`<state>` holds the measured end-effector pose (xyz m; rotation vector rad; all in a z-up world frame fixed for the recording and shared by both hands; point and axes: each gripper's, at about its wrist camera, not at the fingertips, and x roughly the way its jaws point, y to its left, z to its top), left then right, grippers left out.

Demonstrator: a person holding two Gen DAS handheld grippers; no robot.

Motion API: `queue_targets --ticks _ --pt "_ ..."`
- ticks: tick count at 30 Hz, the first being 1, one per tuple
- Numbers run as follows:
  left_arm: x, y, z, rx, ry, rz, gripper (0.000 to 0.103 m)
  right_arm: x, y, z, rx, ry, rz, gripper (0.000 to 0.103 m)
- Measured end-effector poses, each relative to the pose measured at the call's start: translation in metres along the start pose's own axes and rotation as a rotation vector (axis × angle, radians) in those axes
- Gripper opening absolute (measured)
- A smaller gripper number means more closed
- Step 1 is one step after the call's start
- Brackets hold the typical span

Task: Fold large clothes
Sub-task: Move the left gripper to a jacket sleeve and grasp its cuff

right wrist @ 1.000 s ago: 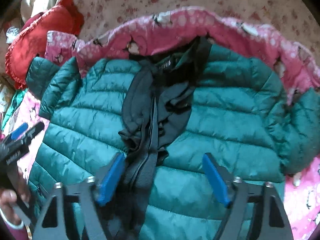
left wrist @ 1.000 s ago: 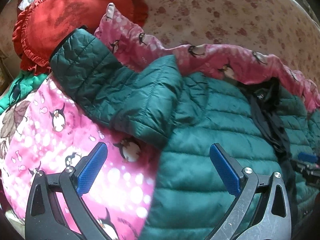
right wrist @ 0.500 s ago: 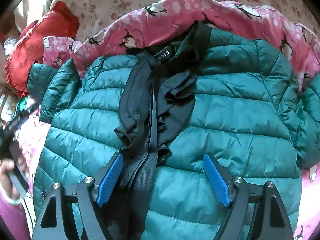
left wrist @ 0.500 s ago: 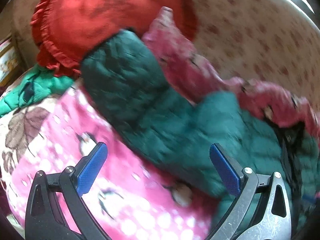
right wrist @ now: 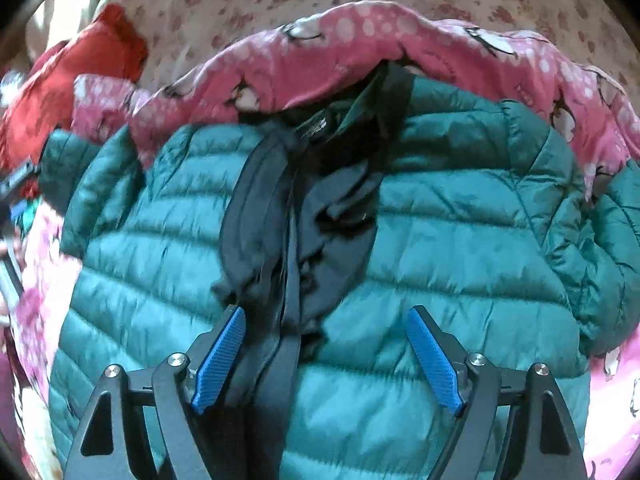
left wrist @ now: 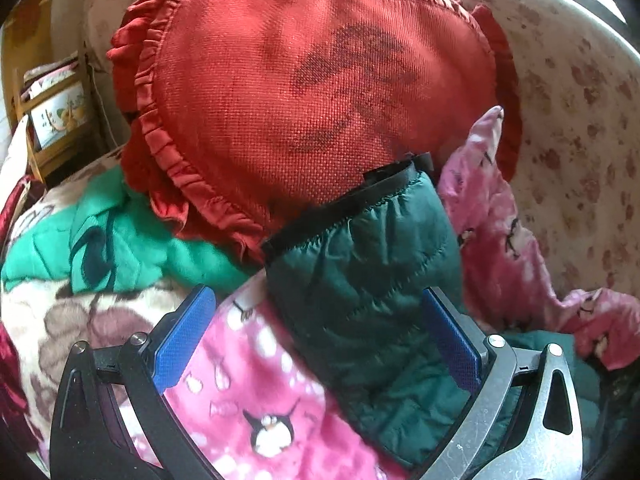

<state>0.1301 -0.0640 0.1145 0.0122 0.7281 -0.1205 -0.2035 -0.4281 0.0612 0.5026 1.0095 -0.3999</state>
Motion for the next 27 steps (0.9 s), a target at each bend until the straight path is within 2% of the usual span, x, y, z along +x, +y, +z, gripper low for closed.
queue_targets --ticks 4,7,9,11,12,14,16,18,21,24,27 --pt "0.010 0.000 0.001 0.018 -0.004 -0.036 0.102 0.014 0.004 0.005 -0.014 0.022 -0.042 0.081" --pt "0.023 -0.003 0.005 0.028 0.022 -0.054 0.102 0.021 0.009 0.002 -0.041 0.022 -0.064 0.081" --pt "0.027 -0.002 0.008 0.020 0.019 -0.080 0.099 0.023 0.009 0.000 -0.044 0.022 -0.064 0.084" --pt "0.028 -0.002 0.010 0.016 0.020 -0.116 0.071 0.026 0.008 -0.003 -0.039 0.027 -0.057 0.088" --pt "0.028 -0.001 0.010 0.019 0.024 -0.123 0.064 0.028 0.008 -0.004 -0.040 0.035 -0.050 0.093" --pt "0.028 -0.002 0.012 0.031 0.035 -0.148 0.036 0.033 0.009 -0.005 -0.051 0.047 -0.044 0.097" --pt "0.022 0.002 0.013 0.042 0.038 -0.161 0.022 0.035 0.010 -0.006 -0.054 0.039 -0.051 0.101" --pt "0.013 0.003 0.012 0.044 0.034 -0.195 0.016 0.036 0.010 -0.008 -0.058 0.031 -0.051 0.102" --pt "-0.008 0.004 0.008 0.057 0.017 -0.258 0.013 0.038 0.009 -0.009 -0.055 0.029 -0.037 0.103" --pt "-0.027 0.003 0.010 0.092 -0.006 -0.245 0.013 0.037 0.010 -0.011 -0.053 0.016 -0.037 0.103" --pt "-0.041 0.000 0.010 0.077 -0.002 -0.281 0.010 0.031 0.007 -0.016 -0.052 0.008 -0.043 0.102"
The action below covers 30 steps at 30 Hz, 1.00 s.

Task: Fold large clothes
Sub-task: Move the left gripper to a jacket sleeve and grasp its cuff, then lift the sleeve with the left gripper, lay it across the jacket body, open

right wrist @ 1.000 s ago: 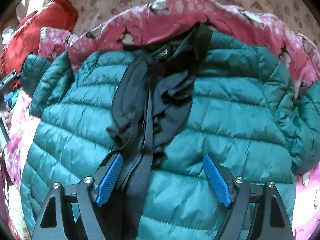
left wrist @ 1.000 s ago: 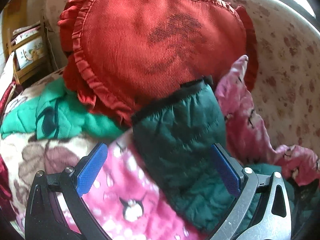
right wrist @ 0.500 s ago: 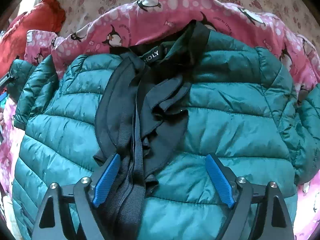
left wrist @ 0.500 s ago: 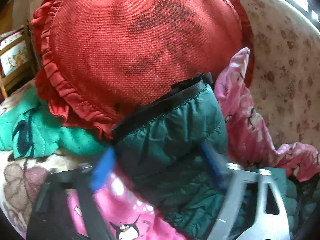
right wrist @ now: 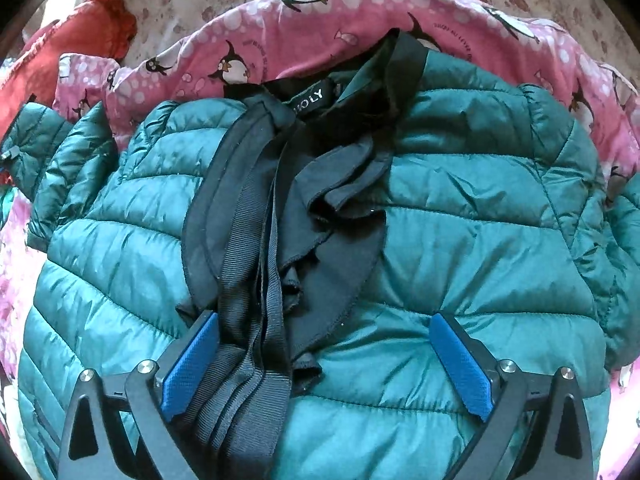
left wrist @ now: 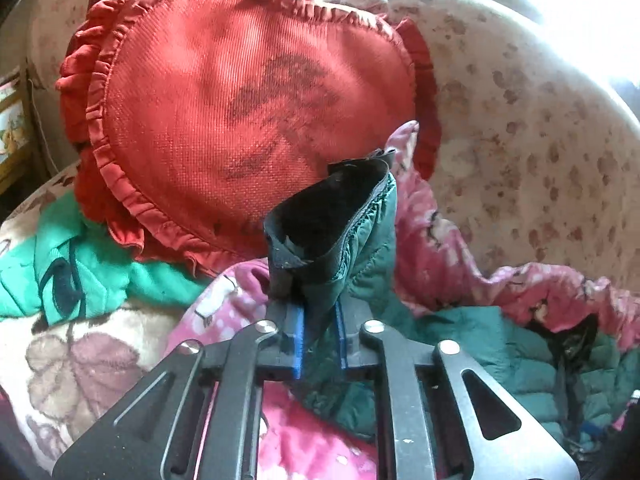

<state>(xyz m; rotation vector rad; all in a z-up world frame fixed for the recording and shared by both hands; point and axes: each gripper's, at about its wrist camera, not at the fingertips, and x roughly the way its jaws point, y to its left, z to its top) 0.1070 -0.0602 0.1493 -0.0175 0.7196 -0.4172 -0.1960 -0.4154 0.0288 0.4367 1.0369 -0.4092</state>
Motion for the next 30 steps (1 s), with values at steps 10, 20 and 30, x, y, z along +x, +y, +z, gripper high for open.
queue_targets --ticks 10,20,30 --pt "-0.113 -0.093 -0.022 0.097 0.001 -0.277 0.010 -0.079 -0.026 -0.016 0.122 -0.114 0.054 0.101" --pt "-0.135 -0.270 -0.090 0.242 0.114 -0.526 0.010 -0.141 -0.084 -0.047 0.205 -0.183 0.017 0.101" --pt "-0.065 -0.356 -0.188 0.216 0.351 -0.560 0.010 -0.149 -0.129 -0.073 0.271 -0.161 0.017 0.101"
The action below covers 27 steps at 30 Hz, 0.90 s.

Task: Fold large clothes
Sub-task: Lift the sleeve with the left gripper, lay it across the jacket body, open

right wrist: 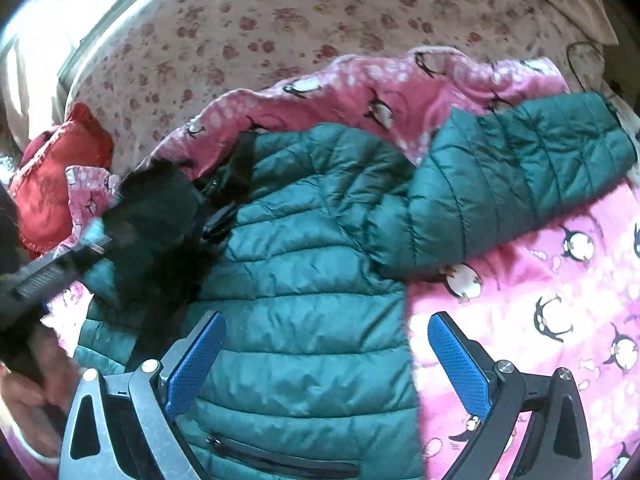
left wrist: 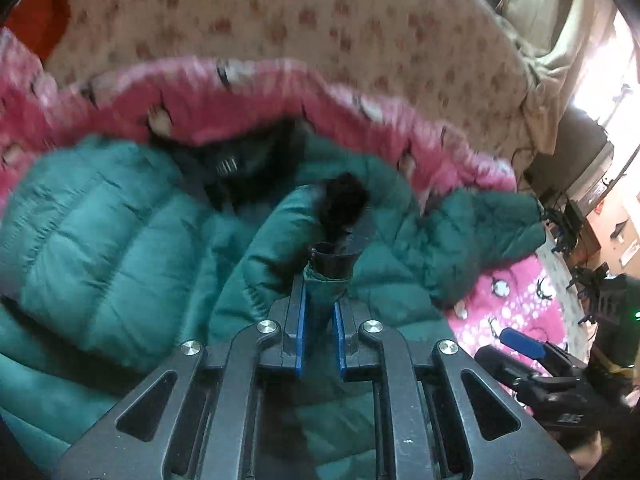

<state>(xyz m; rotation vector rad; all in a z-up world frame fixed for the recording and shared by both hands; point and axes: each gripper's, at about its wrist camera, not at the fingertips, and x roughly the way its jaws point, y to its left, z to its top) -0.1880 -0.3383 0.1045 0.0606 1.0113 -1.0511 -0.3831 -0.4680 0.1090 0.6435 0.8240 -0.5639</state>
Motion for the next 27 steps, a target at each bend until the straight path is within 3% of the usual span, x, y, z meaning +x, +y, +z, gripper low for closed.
queue_targets --ticks 2,5,9,12,14,21,27 --pt "0.010 -0.003 -0.006 -0.002 0.024 0.005 0.011 0.005 -0.006 -0.001 0.039 0.004 0.021 0.101" --pt "0.011 -0.015 -0.011 0.088 0.046 0.030 0.013 0.012 -0.013 -0.003 0.106 0.005 0.078 0.101" --pt "-0.017 -0.013 -0.016 0.180 0.019 0.049 0.033 0.018 -0.007 -0.002 0.114 0.008 0.113 0.101" --pt "-0.041 0.001 -0.015 0.173 -0.019 0.069 0.043 0.024 0.002 -0.001 0.105 0.015 0.120 0.101" --pt "-0.056 0.011 -0.014 0.163 -0.049 0.108 0.059 0.028 0.006 0.000 0.112 0.026 0.138 0.101" --pt "-0.097 0.053 -0.013 0.103 -0.115 0.133 0.060 0.034 0.024 0.003 0.102 0.036 0.160 0.101" --pt "-0.110 0.097 -0.023 0.057 -0.141 0.301 0.060 0.045 0.043 0.009 0.075 0.065 0.176 0.101"
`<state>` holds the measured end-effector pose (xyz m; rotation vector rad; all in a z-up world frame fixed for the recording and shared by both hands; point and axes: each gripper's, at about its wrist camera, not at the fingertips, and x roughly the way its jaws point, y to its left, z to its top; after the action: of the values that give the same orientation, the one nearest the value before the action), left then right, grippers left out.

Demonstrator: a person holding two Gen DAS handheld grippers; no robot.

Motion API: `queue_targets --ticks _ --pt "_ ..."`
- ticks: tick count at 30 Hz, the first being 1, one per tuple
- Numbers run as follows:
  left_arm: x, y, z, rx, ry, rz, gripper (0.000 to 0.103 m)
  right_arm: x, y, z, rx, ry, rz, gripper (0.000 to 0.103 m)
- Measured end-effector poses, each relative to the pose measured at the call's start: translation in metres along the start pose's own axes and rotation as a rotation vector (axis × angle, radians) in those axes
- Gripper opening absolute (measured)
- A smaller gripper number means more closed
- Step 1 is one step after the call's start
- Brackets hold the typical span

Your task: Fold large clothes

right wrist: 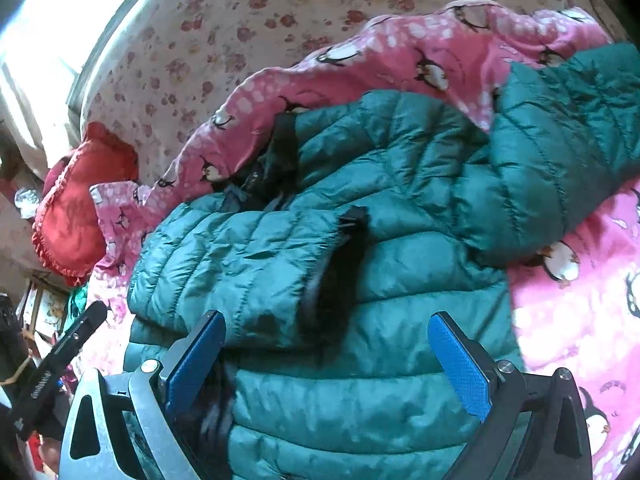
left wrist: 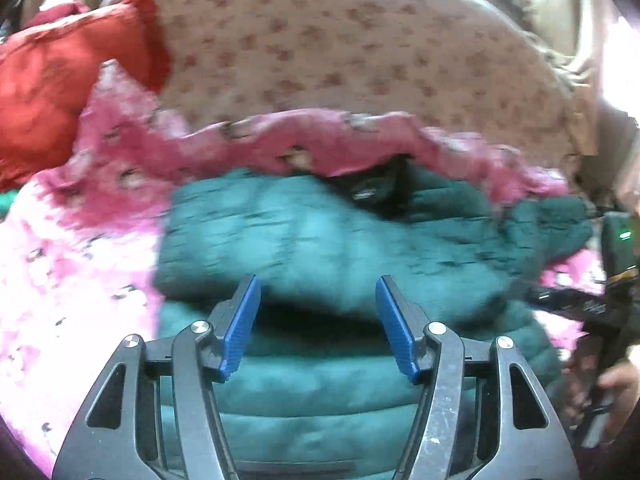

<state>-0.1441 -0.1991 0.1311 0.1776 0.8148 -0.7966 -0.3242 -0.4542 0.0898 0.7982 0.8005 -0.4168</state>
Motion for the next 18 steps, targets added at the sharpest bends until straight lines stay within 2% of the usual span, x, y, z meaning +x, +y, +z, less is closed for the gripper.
queue_targets --ticks 2,5,7,8,9,10,11,12,15,18 --pt "0.007 0.020 -0.008 -0.033 0.017 0.064 0.060 0.010 0.006 0.003 -0.004 0.024 -0.012 0.101" --pt "0.020 0.043 -0.020 -0.088 0.053 0.120 0.060 0.031 0.008 0.005 0.027 0.073 -0.018 0.101" --pt "0.030 0.061 -0.031 -0.141 0.080 0.167 0.060 0.048 0.008 0.005 0.042 0.113 -0.034 0.097" --pt "0.034 0.066 -0.034 -0.154 0.087 0.178 0.060 0.053 0.009 0.005 0.039 0.120 -0.047 0.088" --pt "0.038 0.073 -0.038 -0.178 0.099 0.189 0.060 0.057 0.012 0.005 0.018 0.111 -0.077 0.074" --pt "0.040 0.079 -0.041 -0.196 0.105 0.190 0.060 0.058 0.017 0.005 -0.012 0.093 -0.101 0.067" --pt "0.042 0.085 -0.044 -0.221 0.107 0.177 0.060 0.058 0.021 0.005 -0.040 0.076 -0.117 0.049" --pt "0.043 0.090 -0.046 -0.247 0.107 0.159 0.060 0.057 0.026 0.006 -0.077 0.057 -0.121 0.038" --pt "0.044 0.098 -0.049 -0.299 0.099 0.131 0.060 0.050 0.043 0.010 -0.199 0.003 -0.168 0.025" --pt "0.044 0.101 -0.052 -0.321 0.090 0.115 0.060 0.031 0.064 0.019 -0.373 -0.151 -0.332 0.022"
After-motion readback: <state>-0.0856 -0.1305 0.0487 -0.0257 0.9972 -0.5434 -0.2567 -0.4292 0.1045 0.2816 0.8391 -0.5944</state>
